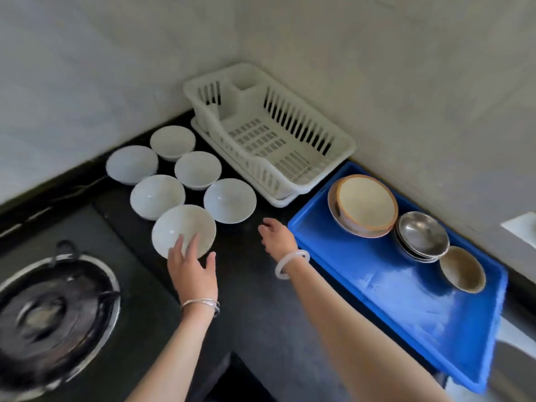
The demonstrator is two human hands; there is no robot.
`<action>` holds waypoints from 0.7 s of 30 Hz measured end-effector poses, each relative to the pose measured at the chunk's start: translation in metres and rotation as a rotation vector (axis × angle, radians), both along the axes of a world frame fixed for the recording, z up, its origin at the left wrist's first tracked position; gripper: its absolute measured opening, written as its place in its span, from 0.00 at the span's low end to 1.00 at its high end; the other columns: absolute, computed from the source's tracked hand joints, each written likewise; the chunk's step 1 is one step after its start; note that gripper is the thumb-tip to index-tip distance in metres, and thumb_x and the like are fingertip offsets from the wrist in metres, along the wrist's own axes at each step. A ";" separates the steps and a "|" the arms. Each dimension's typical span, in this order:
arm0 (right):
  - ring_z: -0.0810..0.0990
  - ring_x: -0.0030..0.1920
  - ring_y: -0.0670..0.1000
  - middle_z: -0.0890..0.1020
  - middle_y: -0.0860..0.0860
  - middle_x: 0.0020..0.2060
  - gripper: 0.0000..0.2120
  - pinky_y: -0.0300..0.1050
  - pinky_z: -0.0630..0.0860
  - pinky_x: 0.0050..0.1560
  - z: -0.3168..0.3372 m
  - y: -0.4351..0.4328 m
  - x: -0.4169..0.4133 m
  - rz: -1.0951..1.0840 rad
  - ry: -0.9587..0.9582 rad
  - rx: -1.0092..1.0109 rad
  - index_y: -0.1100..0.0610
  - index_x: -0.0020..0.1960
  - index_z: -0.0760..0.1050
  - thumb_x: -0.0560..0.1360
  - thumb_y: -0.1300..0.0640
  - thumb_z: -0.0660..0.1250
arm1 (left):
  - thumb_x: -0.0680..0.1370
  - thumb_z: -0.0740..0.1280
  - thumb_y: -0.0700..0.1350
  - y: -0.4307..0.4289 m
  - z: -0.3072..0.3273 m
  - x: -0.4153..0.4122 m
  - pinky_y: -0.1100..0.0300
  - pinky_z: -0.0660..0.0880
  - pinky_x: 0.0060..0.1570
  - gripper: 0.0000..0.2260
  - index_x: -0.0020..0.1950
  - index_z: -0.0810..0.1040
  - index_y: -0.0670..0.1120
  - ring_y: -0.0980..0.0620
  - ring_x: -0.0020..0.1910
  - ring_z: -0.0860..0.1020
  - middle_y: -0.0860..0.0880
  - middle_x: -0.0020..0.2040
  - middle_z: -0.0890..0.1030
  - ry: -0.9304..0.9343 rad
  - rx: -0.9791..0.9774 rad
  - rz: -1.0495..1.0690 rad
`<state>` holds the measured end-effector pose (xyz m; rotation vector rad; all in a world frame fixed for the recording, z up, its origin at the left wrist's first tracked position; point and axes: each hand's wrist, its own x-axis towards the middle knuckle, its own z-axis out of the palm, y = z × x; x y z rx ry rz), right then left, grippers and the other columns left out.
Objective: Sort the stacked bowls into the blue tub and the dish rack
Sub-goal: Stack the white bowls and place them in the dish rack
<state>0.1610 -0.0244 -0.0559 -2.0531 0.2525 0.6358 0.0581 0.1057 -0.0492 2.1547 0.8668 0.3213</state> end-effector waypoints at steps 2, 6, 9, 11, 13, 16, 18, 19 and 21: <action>0.77 0.60 0.57 0.76 0.54 0.63 0.26 0.56 0.75 0.61 -0.001 0.019 0.016 0.007 0.004 -0.034 0.53 0.73 0.62 0.77 0.49 0.60 | 0.72 0.70 0.36 0.018 -0.007 -0.003 0.44 0.58 0.71 0.23 0.67 0.72 0.42 0.36 0.72 0.60 0.38 0.73 0.63 0.020 0.017 0.082; 0.77 0.59 0.60 0.74 0.58 0.64 0.29 0.58 0.76 0.59 -0.007 0.041 0.040 -0.017 0.048 -0.082 0.55 0.75 0.57 0.77 0.52 0.60 | 0.74 0.67 0.35 0.041 -0.021 -0.004 0.49 0.60 0.71 0.30 0.73 0.62 0.46 0.42 0.74 0.60 0.41 0.75 0.60 0.007 -0.198 0.157; 0.80 0.49 0.58 0.77 0.58 0.56 0.25 0.56 0.80 0.52 -0.012 0.050 0.046 -0.059 0.068 -0.038 0.54 0.73 0.60 0.77 0.55 0.61 | 0.74 0.66 0.36 0.044 -0.021 -0.004 0.54 0.66 0.66 0.36 0.76 0.51 0.51 0.46 0.67 0.72 0.48 0.74 0.64 -0.072 -0.514 0.227; 0.80 0.45 0.56 0.75 0.57 0.55 0.24 0.50 0.81 0.44 -0.016 0.054 0.046 -0.164 0.099 0.082 0.53 0.71 0.62 0.76 0.60 0.61 | 0.75 0.65 0.37 0.044 -0.021 -0.004 0.59 0.65 0.62 0.37 0.76 0.48 0.51 0.48 0.66 0.73 0.48 0.74 0.65 -0.069 -0.613 0.276; 0.79 0.52 0.59 0.74 0.57 0.61 0.23 0.46 0.81 0.41 -0.016 0.056 0.045 -0.282 0.125 0.194 0.55 0.69 0.65 0.75 0.66 0.60 | 0.74 0.65 0.37 0.046 -0.022 -0.004 0.63 0.63 0.59 0.36 0.76 0.51 0.51 0.52 0.66 0.72 0.48 0.74 0.65 -0.065 -0.655 0.294; 0.81 0.52 0.61 0.74 0.59 0.62 0.23 0.42 0.81 0.35 -0.009 0.057 0.043 -0.354 0.095 0.211 0.57 0.68 0.68 0.74 0.70 0.59 | 0.74 0.65 0.37 0.049 -0.023 -0.005 0.62 0.64 0.58 0.32 0.74 0.57 0.51 0.56 0.58 0.73 0.47 0.71 0.69 -0.088 -0.695 0.250; 0.81 0.50 0.60 0.74 0.58 0.62 0.23 0.40 0.81 0.31 0.000 0.054 0.041 -0.369 0.055 0.221 0.57 0.67 0.68 0.74 0.70 0.59 | 0.73 0.65 0.36 0.052 -0.025 -0.006 0.62 0.65 0.57 0.31 0.73 0.60 0.52 0.57 0.55 0.72 0.48 0.70 0.71 -0.106 -0.713 0.242; 0.80 0.50 0.59 0.74 0.56 0.61 0.23 0.40 0.81 0.31 0.005 0.052 0.040 -0.375 0.034 0.236 0.57 0.67 0.69 0.74 0.69 0.60 | 0.73 0.66 0.36 0.054 -0.026 -0.006 0.61 0.65 0.58 0.31 0.73 0.60 0.52 0.58 0.55 0.72 0.48 0.69 0.71 -0.116 -0.728 0.247; 0.79 0.51 0.58 0.73 0.54 0.59 0.22 0.40 0.81 0.30 0.018 0.047 0.039 -0.371 -0.012 0.266 0.57 0.67 0.69 0.75 0.69 0.60 | 0.72 0.67 0.35 0.056 -0.028 -0.006 0.61 0.65 0.59 0.31 0.72 0.62 0.52 0.56 0.59 0.71 0.48 0.68 0.72 -0.145 -0.763 0.250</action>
